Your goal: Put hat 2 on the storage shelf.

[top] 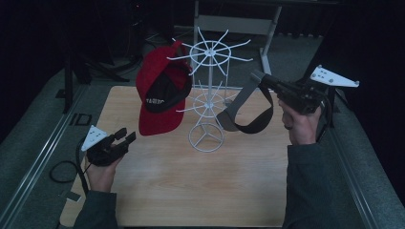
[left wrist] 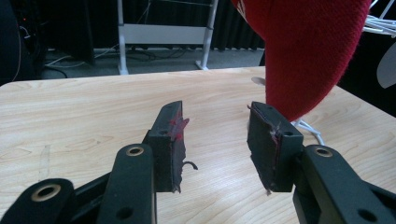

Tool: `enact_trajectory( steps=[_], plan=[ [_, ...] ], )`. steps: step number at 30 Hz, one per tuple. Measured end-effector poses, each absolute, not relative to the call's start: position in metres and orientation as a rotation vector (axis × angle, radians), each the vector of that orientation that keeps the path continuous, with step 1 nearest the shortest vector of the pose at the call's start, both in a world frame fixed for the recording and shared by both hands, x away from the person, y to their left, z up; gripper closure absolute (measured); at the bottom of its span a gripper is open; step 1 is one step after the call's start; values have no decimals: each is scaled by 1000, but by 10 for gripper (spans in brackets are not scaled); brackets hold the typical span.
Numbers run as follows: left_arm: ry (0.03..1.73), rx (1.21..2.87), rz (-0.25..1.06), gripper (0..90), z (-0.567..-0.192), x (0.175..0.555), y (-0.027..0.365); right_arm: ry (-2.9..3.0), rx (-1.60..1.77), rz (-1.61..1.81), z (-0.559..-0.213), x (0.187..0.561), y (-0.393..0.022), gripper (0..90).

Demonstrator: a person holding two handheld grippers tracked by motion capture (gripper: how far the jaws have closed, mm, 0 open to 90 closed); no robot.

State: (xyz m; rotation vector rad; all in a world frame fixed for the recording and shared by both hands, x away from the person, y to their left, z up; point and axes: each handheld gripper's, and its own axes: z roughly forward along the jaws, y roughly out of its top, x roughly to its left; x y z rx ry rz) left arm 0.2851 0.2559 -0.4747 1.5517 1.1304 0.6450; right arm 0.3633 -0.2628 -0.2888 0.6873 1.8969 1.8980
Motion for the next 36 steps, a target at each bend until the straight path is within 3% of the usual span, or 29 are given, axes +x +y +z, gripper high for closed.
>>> enact_trajectory(
  steps=[36],
  plan=[
    [1131, 1547, 647, 565, -474, 285, 257, 1830, 620, 1924, -255, 358, -264, 894]
  ],
)
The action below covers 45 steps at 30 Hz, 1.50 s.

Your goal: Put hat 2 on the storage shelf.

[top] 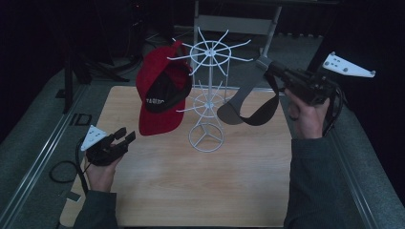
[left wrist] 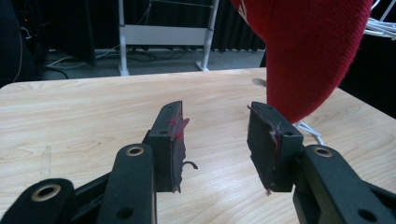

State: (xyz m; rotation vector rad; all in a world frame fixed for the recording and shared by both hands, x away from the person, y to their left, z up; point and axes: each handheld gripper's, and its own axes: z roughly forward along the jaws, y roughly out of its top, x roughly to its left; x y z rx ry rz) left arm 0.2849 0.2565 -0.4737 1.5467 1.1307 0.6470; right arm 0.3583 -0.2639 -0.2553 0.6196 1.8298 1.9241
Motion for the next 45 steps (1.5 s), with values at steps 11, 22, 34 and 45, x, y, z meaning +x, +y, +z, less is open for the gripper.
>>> enact_trajectory(
  steps=[11, 22, 34, 45],
  plan=[
    [1131, 1543, 647, 566, -473, 284, 257, 1823, 612, 1922, -249, 359, -260, 894],
    [1132, 1545, 644, 566, -474, 285, 257, 1837, 619, 1916, -246, 366, -255, 894],
    [1133, 1541, 642, 566, -474, 285, 258, 1885, 659, 1868, -248, 382, -238, 894],
    [1131, 1542, 642, 566, -474, 285, 258, 1946, 676, 1785, -259, 389, -221, 894]
  ],
)
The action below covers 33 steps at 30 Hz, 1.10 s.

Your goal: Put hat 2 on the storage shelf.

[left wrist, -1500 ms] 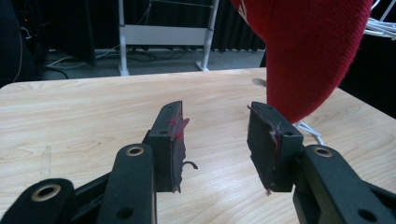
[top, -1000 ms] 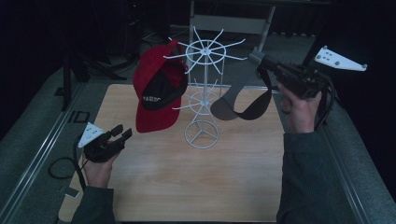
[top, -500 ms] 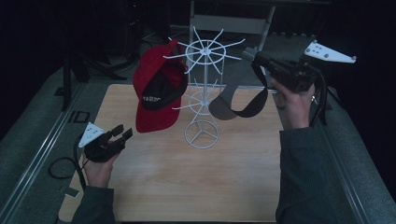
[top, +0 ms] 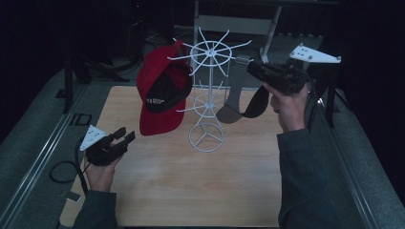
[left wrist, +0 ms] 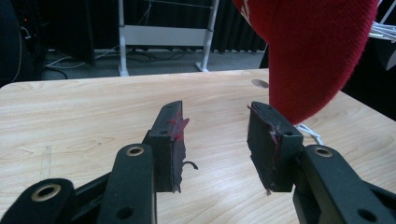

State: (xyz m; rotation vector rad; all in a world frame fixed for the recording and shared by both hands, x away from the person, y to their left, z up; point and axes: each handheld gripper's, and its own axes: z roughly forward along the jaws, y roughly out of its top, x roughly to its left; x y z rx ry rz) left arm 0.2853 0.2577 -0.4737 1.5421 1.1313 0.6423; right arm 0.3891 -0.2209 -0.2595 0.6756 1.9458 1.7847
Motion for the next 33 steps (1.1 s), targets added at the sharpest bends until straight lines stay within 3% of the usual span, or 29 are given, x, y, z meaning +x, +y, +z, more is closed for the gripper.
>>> enact_trajectory(
  steps=[13, 23, 33],
  plan=[
    [1133, 1539, 645, 565, -474, 285, 258, 1972, 698, 1761, -271, 391, -220, 878],
    [1133, 1538, 645, 564, -474, 285, 258, 1909, 789, 1759, -276, 390, -237, 649],
    [1133, 1541, 646, 562, -474, 285, 258, 1882, 830, 1723, -282, 386, -249, 603]
  ],
)
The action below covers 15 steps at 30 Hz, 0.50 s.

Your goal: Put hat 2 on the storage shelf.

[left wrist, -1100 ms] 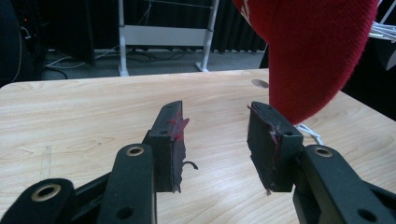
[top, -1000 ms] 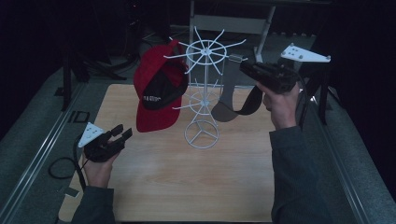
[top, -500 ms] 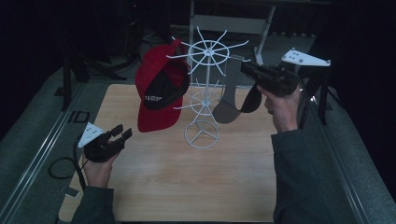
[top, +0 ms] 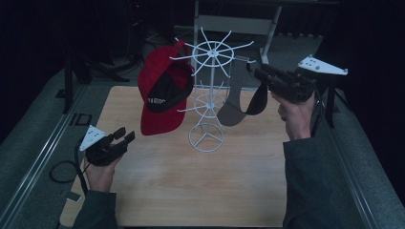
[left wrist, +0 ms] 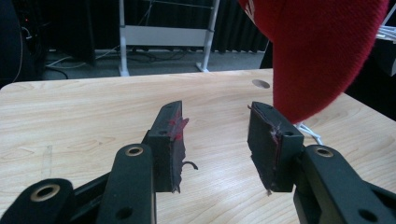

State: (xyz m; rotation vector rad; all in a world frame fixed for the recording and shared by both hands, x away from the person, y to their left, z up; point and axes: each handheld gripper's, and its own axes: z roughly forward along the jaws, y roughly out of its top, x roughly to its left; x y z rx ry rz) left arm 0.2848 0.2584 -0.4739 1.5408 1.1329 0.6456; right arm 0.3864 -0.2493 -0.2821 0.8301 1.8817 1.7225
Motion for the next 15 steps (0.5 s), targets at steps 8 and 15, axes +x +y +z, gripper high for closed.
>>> enact_trajectory(
  steps=[8, 15],
  plan=[
    [1133, 1541, 646, 562, -474, 285, 258, 1821, 889, 1726, -287, 385, -263, 641],
    [1133, 1540, 643, 562, -475, 285, 258, 1778, 942, 1729, -291, 386, -273, 685]
  ],
)
